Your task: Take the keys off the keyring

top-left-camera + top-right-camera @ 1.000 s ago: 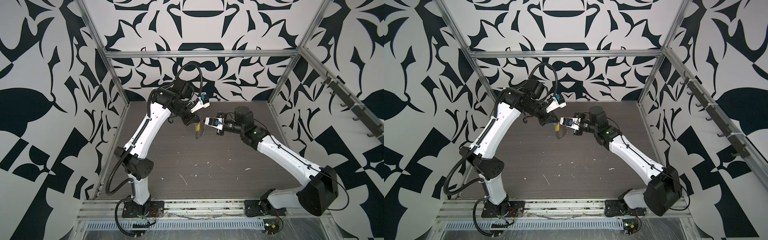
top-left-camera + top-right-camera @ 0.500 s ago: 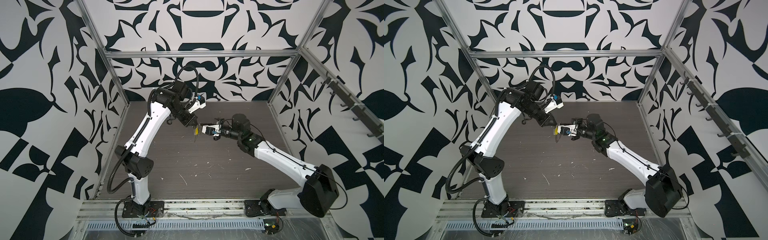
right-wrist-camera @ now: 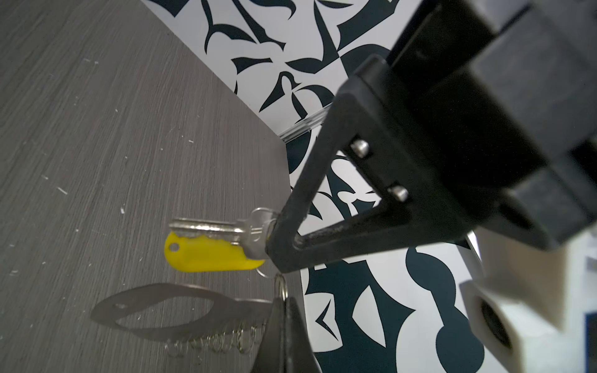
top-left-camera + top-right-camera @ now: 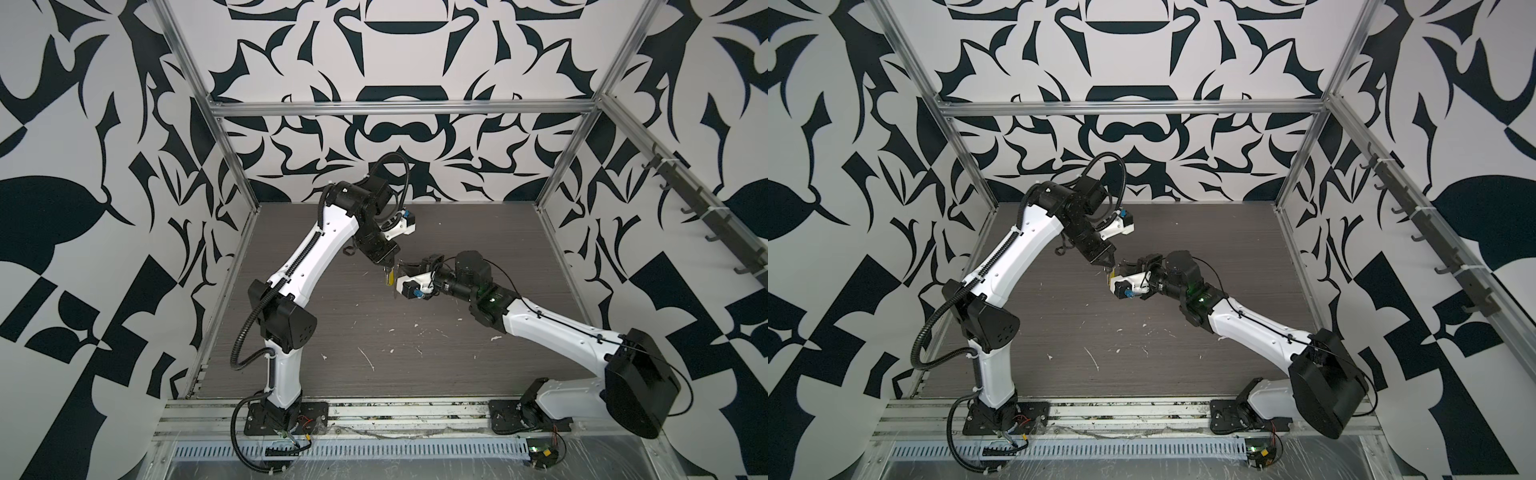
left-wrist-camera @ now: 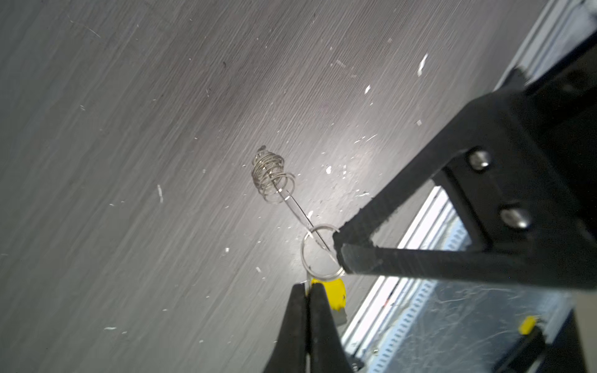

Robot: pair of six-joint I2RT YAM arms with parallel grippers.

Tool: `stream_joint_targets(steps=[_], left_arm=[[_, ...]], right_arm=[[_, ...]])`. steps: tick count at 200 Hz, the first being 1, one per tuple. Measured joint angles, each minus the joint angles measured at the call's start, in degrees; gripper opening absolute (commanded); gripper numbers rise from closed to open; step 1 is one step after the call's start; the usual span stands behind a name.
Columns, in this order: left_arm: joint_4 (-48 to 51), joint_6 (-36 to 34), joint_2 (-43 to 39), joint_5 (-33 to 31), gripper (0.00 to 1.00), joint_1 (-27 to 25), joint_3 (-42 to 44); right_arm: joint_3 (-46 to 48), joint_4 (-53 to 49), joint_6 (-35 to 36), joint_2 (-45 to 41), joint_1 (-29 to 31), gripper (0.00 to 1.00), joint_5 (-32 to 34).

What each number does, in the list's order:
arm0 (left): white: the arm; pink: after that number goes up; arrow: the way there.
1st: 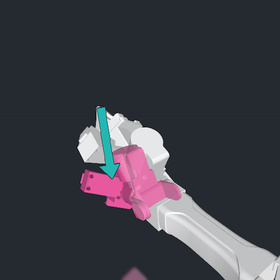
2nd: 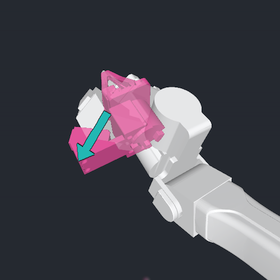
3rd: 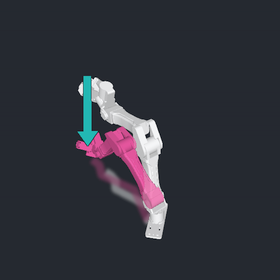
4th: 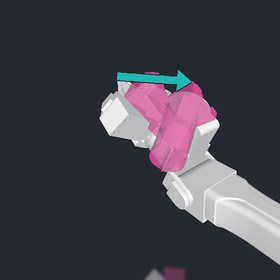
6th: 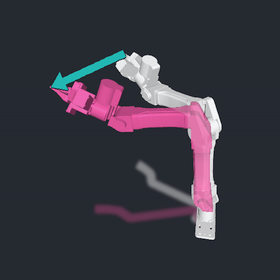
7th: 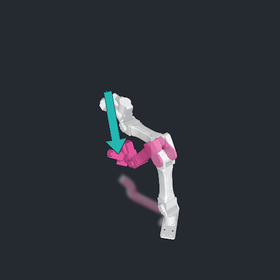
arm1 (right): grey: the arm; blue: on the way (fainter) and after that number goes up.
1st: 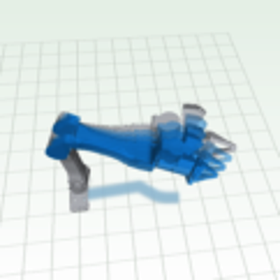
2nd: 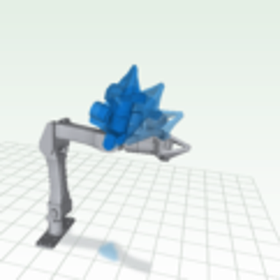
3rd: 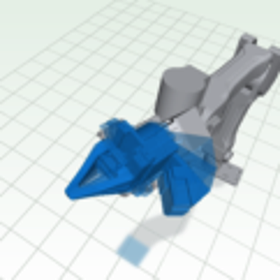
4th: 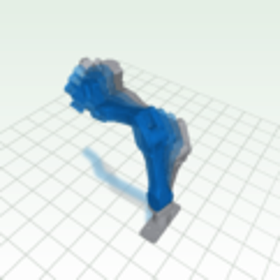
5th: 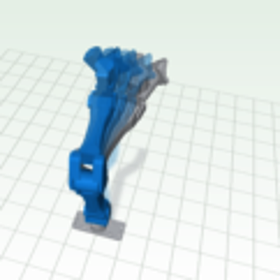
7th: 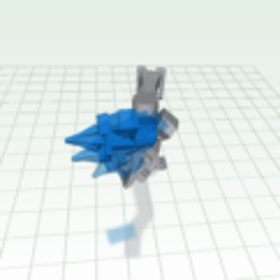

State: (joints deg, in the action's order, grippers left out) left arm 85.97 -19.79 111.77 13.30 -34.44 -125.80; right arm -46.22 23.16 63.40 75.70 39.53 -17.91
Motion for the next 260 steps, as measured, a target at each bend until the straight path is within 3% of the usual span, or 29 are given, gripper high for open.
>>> stream_joint_targets(steps=[67, 108, 136, 198, 260], left_arm=[[-2.51, -7.69, -0.26, -5.97, 0.00, -2.51, 3.17], [-5.99, -9.79, -1.86, -7.98, 0.00, -3.34, 7.50], [-10.67, -13.16, -6.03, -7.76, 0.00, -3.41, 12.83], [-21.03, -24.48, -16.83, -4.92, 0.00, -3.41, 21.64], [-21.92, -30.03, -18.34, -3.58, 0.00, -3.10, 22.18]], right_arm=[[0.39, -1.90, 8.92, 0.15, 1.42, 0.00, 3.43], [0.92, -2.12, 9.14, 0.50, 1.86, 0.00, 4.61], [1.44, -0.48, 3.26, 0.46, 0.76, 0.00, 2.05], [3.72, 8.66, -18.25, -1.42, -4.44, 0.00, -10.23], [3.78, 10.21, -28.02, -1.53, -5.42, 0.00, -13.70]])
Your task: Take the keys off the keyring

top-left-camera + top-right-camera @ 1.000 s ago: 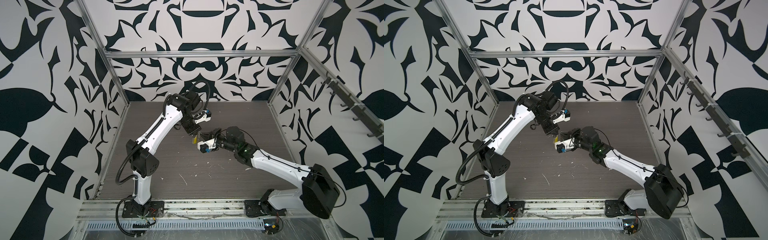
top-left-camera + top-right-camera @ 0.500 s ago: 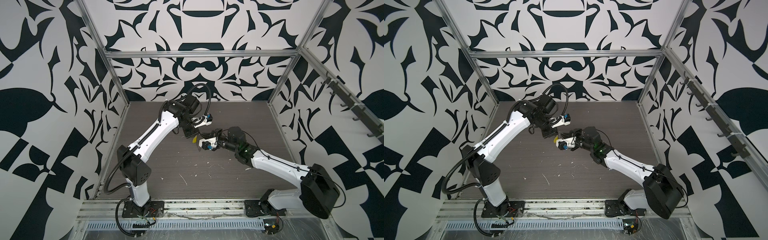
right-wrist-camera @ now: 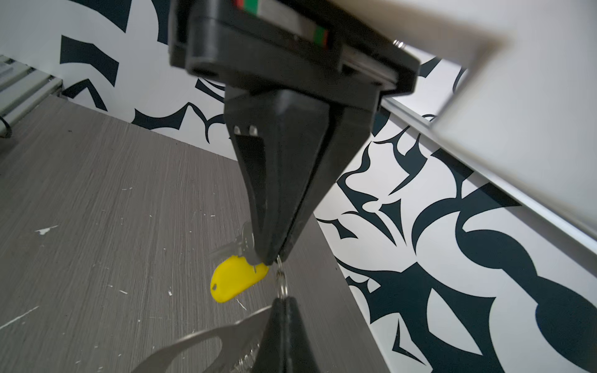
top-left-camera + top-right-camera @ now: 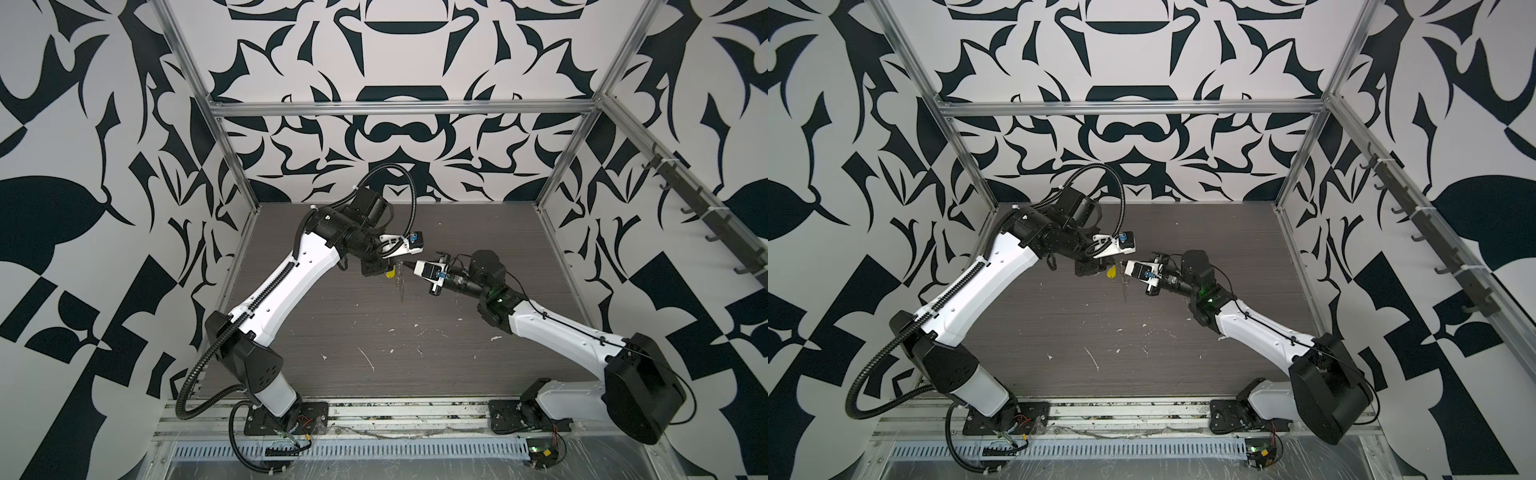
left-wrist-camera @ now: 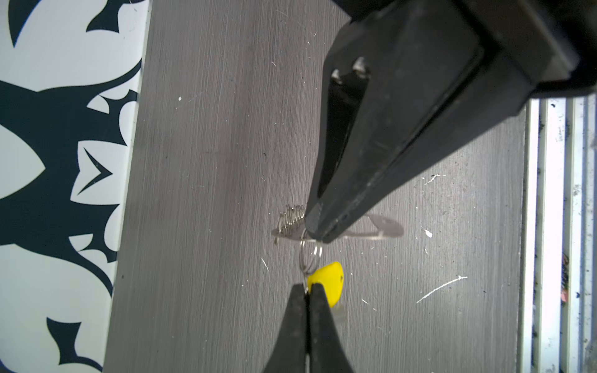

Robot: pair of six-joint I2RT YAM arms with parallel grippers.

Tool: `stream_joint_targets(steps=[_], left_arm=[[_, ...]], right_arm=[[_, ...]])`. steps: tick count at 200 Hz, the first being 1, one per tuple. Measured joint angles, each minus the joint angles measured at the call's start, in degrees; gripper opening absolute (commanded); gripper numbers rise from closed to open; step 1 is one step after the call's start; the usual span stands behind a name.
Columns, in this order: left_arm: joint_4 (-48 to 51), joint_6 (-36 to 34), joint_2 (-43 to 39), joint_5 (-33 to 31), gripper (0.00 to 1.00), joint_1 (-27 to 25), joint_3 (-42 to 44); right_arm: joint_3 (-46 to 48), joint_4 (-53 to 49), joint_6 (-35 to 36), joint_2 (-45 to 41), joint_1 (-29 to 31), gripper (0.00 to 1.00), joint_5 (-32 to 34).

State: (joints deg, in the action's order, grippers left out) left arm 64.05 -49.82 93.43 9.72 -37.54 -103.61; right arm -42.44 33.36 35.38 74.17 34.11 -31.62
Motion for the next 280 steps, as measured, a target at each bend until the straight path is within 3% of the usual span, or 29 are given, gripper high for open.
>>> stream_joint_targets(steps=[15, 62, 149, 212, 280], left_arm=[[0.02, -0.46, 0.00, 0.15, 0.00, -0.04, -0.02], [0.85, -0.59, -0.15, -1.68, 0.00, -1.60, -0.02], [3.02, -0.44, -1.44, -3.37, 0.00, -1.57, 0.02], [5.51, -0.13, -1.44, -4.13, 0.00, -1.57, -0.35], [5.62, -0.17, -1.44, -4.20, 0.00, -1.57, -0.35]], right_arm=[[0.00, -0.33, -1.22, -0.02, -0.15, 0.00, -0.55], [0.00, -0.81, -3.04, -0.66, -0.85, 0.22, -1.03], [0.07, 1.01, -4.17, -2.84, -1.51, 0.23, -1.20], [4.17, 12.39, -14.27, -1.03, -1.22, 0.22, -1.77], [5.11, 17.70, -21.29, 2.10, 0.96, 0.30, -4.87]])
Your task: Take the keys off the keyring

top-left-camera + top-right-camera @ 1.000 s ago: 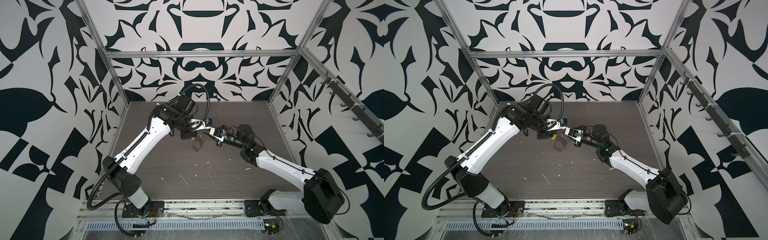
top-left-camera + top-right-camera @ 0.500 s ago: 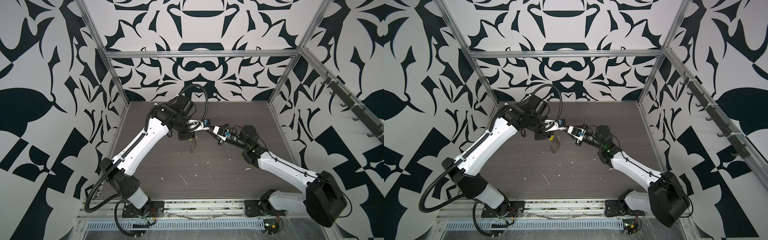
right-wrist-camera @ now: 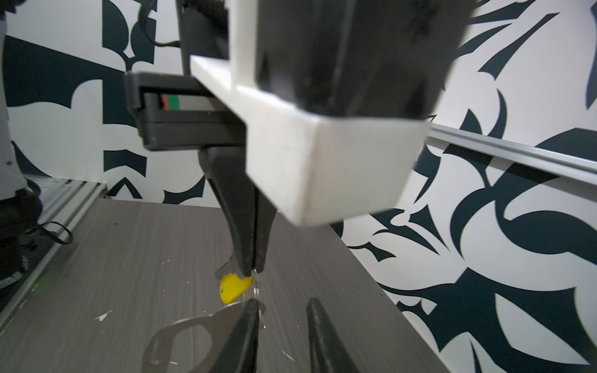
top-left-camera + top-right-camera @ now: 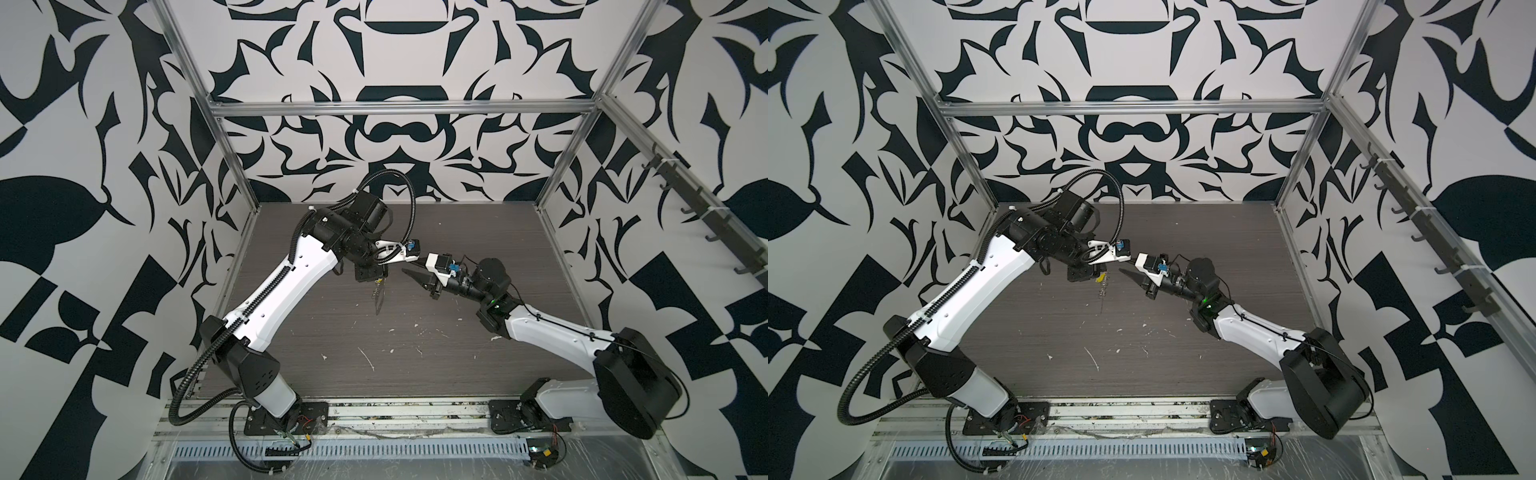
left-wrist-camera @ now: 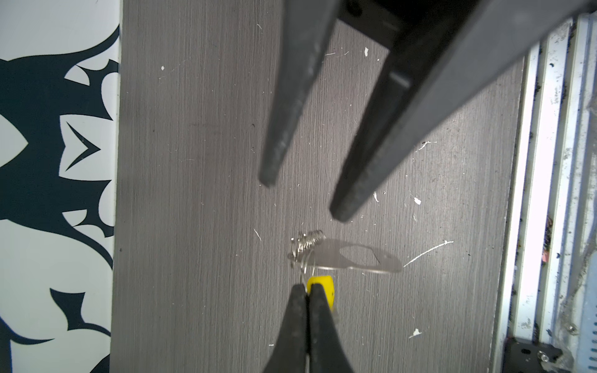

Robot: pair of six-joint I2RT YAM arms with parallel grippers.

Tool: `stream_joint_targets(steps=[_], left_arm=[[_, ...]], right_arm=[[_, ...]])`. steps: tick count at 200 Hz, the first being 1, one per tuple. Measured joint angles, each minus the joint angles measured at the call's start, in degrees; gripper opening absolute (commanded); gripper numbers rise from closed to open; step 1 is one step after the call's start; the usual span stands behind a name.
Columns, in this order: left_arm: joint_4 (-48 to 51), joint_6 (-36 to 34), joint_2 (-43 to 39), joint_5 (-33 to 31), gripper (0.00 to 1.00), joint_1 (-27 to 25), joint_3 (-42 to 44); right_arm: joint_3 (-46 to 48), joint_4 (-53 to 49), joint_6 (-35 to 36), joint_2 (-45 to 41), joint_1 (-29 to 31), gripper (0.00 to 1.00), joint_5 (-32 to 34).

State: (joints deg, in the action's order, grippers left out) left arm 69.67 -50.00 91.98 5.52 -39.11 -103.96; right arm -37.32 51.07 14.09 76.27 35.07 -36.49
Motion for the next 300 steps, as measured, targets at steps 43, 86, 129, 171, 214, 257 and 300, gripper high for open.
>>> stream_joint_targets(steps=[43, 86, 129, 171, 214, 257, 300], left_arm=[[0.00, 0.00, -0.02, 0.02, 0.00, 0.00, 0.00], [0.00, 0.02, -0.02, 0.04, 0.00, 0.00, 0.00], [0.00, 0.02, -0.11, 0.26, 0.00, 0.00, 0.00], [-0.02, 0.00, -0.61, 1.03, 0.00, 0.04, 0.22], [-0.07, -0.20, -1.01, 1.64, 0.00, 0.07, 0.28], [-0.02, -0.20, -1.11, 2.03, 0.00, 0.09, 0.28], [0.00, -0.20, -1.16, 2.27, 0.00, 0.09, 0.28]], right_arm=[[0.00, 1.09, -1.36, 2.05, 1.99, 0.30, -1.18], [0.00, 1.79, -2.43, 4.90, 2.32, 0.29, -1.86], [-0.20, 2.01, -3.13, 6.73, 2.32, 0.27, -2.34], [-1.11, 3.02, -4.17, 8.57, 2.32, 0.27, -2.97], [-2.14, 3.52, -4.92, 8.96, 2.32, 0.24, -3.58], [-3.39, 3.63, -4.98, 10.36, 2.23, 0.18, -4.63], [-4.22, 3.58, -4.76, 11.21, 2.14, 0.06, -5.22]])
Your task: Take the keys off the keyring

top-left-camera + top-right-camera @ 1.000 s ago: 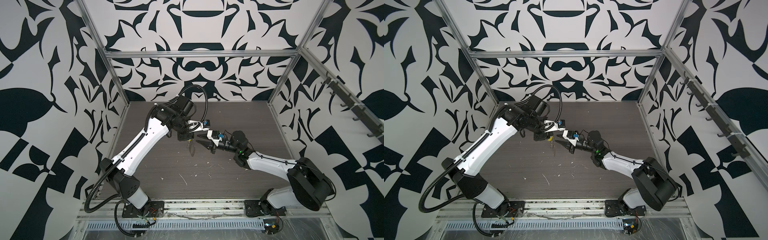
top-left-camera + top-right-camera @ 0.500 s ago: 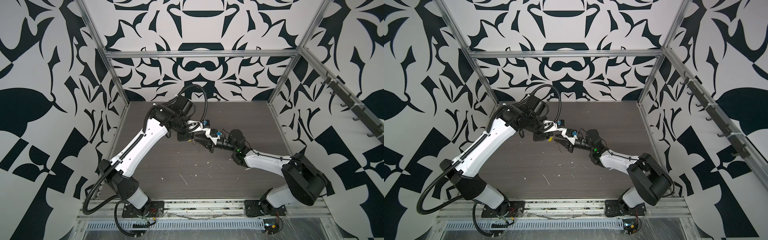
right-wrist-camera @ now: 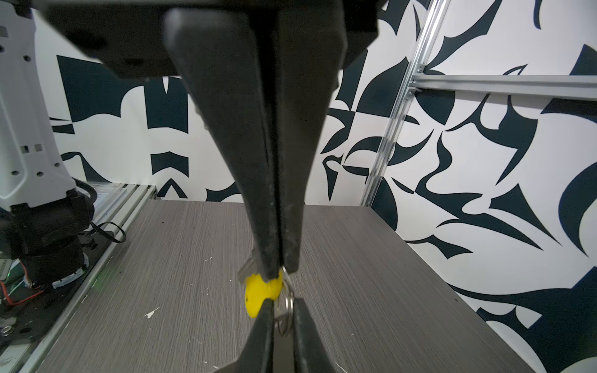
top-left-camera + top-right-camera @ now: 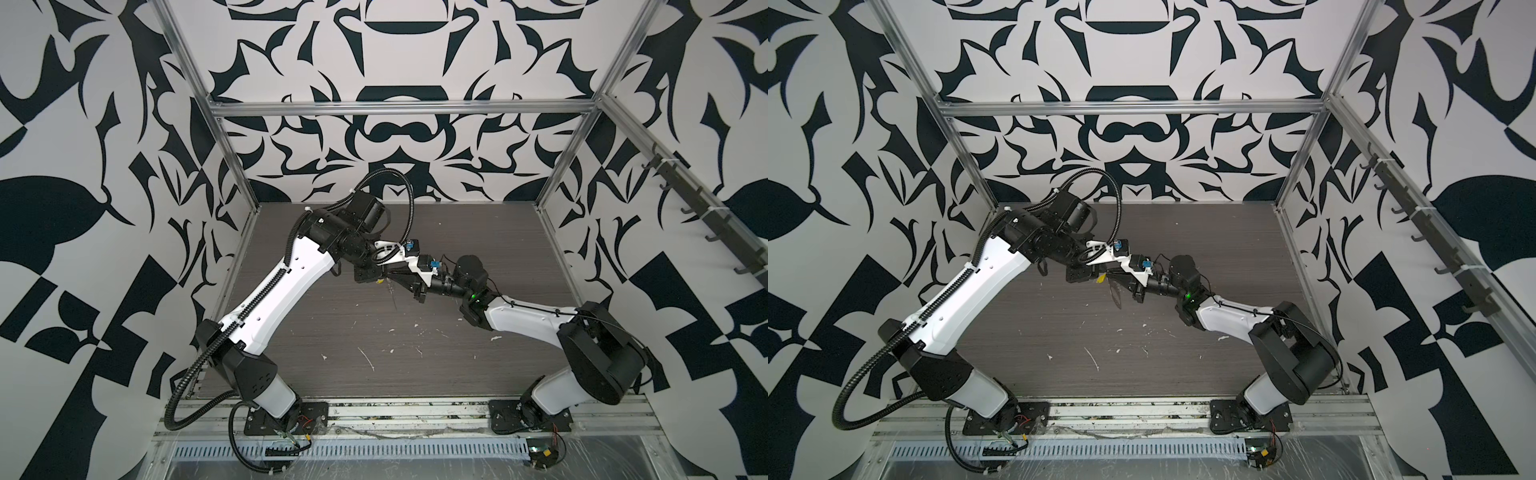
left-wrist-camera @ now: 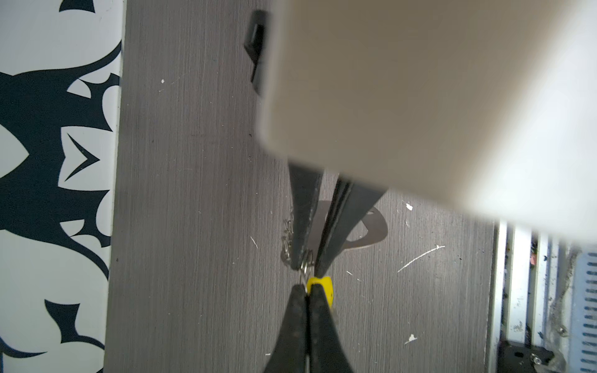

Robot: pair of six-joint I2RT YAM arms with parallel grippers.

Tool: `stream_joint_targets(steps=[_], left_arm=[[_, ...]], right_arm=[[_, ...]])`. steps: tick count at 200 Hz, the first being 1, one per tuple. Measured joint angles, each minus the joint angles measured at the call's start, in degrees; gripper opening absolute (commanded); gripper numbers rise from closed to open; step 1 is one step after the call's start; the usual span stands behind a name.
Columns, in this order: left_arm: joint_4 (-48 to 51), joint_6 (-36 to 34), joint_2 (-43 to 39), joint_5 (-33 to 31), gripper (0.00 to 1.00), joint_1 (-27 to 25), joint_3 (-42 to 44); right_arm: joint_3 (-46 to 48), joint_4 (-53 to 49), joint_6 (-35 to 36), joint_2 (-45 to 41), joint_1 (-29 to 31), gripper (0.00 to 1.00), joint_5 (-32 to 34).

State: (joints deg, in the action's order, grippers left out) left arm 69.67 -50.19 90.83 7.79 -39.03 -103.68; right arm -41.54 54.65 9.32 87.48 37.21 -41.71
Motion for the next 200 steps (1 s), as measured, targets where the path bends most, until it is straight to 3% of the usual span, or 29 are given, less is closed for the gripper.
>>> stream_joint_targets(steps=[8, 81, 200], left_arm=[[0.09, 0.00, -0.02, 0.09, 0.00, 0.00, 0.00], [0.04, 2.10, -0.02, 0.74, 0.00, 1.09, -0.15], [-4.07, 4.35, -4.31, 13.79, 0.00, 6.51, 2.97]], right_arm=[[-0.13, -0.02, 0.13, 0.09, -0.04, 0.00, -0.04], [-0.39, -1.70, 1.73, -0.94, -0.13, 0.00, 0.37], [0.68, -6.16, 2.99, -10.84, -0.74, 0.00, 2.38]])
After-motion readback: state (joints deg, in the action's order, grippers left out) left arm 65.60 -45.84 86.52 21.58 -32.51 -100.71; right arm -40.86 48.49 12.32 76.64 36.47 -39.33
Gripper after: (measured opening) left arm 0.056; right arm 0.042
